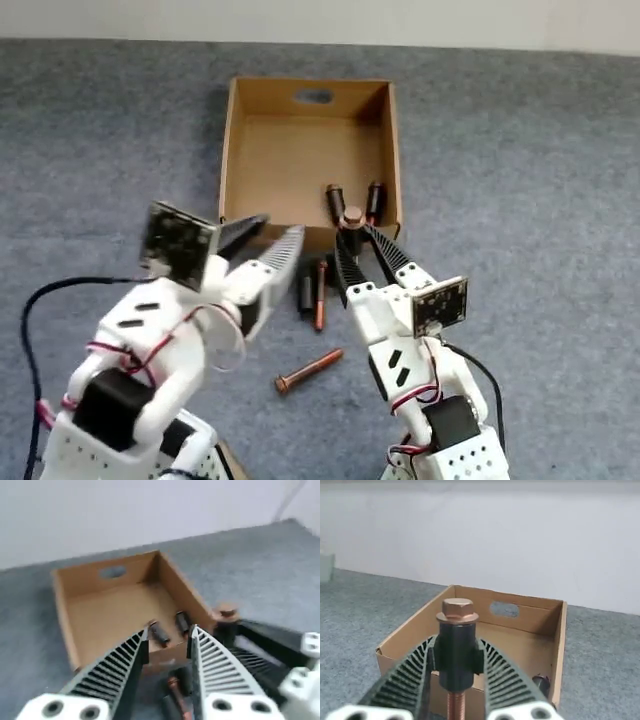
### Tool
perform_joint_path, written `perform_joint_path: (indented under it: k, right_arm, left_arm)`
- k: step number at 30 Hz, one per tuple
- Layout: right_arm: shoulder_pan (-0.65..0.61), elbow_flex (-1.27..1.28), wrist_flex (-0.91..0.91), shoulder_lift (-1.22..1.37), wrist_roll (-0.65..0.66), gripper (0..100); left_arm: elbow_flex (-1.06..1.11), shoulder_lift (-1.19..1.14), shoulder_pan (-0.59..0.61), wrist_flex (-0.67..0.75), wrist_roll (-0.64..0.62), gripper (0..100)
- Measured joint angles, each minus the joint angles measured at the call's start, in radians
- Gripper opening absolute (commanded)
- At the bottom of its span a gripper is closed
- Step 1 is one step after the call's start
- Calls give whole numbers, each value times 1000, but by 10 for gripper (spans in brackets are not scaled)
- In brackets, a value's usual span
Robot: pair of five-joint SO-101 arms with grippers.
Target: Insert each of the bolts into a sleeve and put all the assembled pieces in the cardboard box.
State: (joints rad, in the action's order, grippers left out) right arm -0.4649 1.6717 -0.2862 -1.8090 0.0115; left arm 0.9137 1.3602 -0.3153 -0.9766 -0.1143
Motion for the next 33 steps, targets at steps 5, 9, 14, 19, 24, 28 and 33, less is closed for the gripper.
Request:
perform_joint_path:
  k: [5,9,14,19,24,28,33]
  right_arm:
    - [0,0,-101,0,0,7]
    - [0,-12,-210,0,0,7]
    - [2,-66,-301,0,0,9]
    - [2,-175,-371,0,0,9]
    - [2,-334,-430,-2,0,9]
    - [2,-454,-433,-2,0,9]
    - [2,-598,-423,-2,0,9]
  left_arm:
    - [169,-5,216,-8,-2,146]
    - [298,2,293,28,-2,111]
    - [445,2,315,127,-2,6]
    - [634,2,315,318,-2,24]
    - [758,2,315,486,-2,24]
    - [770,3,315,566,-2,24]
    - [770,5,315,586,-2,24]
